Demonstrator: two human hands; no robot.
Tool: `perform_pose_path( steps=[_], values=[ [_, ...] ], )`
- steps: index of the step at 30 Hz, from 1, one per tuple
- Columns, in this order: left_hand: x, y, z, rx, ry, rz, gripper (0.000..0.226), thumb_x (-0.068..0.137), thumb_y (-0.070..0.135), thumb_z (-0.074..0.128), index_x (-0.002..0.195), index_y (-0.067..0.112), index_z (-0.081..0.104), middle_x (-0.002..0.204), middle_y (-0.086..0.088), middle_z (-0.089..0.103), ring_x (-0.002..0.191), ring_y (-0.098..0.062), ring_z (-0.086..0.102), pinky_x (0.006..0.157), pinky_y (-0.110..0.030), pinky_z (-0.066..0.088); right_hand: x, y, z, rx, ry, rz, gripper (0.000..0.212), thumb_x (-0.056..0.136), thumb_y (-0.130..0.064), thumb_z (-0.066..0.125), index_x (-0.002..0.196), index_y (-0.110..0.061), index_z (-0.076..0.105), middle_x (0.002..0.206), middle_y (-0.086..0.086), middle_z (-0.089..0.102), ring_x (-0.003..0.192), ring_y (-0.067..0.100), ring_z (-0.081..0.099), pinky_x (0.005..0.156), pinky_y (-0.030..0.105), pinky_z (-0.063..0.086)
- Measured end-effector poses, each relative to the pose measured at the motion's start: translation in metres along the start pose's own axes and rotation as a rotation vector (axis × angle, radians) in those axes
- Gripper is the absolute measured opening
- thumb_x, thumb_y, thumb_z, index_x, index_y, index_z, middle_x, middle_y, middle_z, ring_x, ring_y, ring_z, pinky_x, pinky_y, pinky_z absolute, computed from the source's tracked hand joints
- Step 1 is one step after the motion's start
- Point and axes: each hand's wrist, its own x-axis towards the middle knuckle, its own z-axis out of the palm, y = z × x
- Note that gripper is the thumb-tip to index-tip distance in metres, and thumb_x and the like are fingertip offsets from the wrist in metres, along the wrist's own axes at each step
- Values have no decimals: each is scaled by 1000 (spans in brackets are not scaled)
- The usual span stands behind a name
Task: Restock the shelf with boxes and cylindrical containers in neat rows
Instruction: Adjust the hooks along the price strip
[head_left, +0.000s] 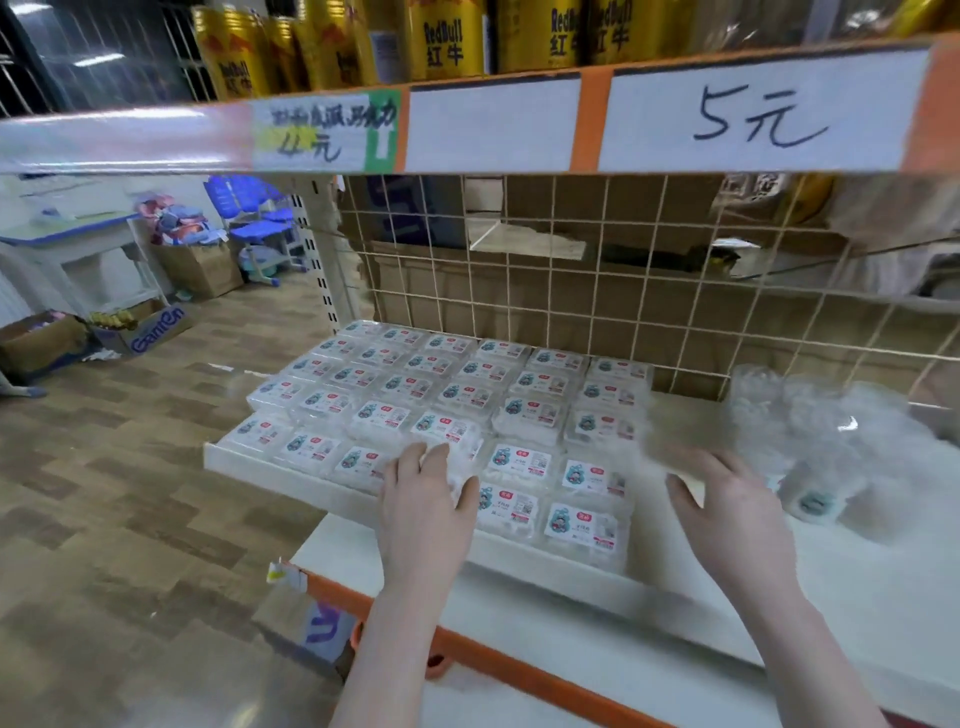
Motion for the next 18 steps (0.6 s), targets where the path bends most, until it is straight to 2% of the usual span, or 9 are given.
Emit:
perform_pose_path(
  steps=[4,10,13,18],
  values=[
    [-22,-1,-9,-79,-2,83,44,86,29,63,125,10,58,130,-11,53,120,-31,43,101,-42,36,-47,0,-28,-71,81,133,26,78,-6,69,104,-3,68,94,18,65,85,39,61,70,41,48],
    [-53,26,-10,-154,-130,209,43,88,30,59,128,13,56,132,-7,51,121,-28,44,99,-38,37,-120,22,-80,-177,163,310,30,80,-8,69,110,-5,67,97,15,65,87,37,60,72,39,47],
    [-68,53,-7,-172,-171,286,44,89,31,57,130,15,54,134,-6,50,123,-26,43,101,-37,36,-142,42,-106,-236,217,370,32,76,-7,72,108,-4,67,96,17,66,82,37,62,70,40,48],
    [-98,111,3,-153,-293,418,49,92,38,51,137,19,46,142,-2,41,131,-21,35,106,-33,31,-179,85,-151,-363,291,400,34,66,-7,80,98,0,70,83,22,65,72,41,62,60,42,49]
  ],
)
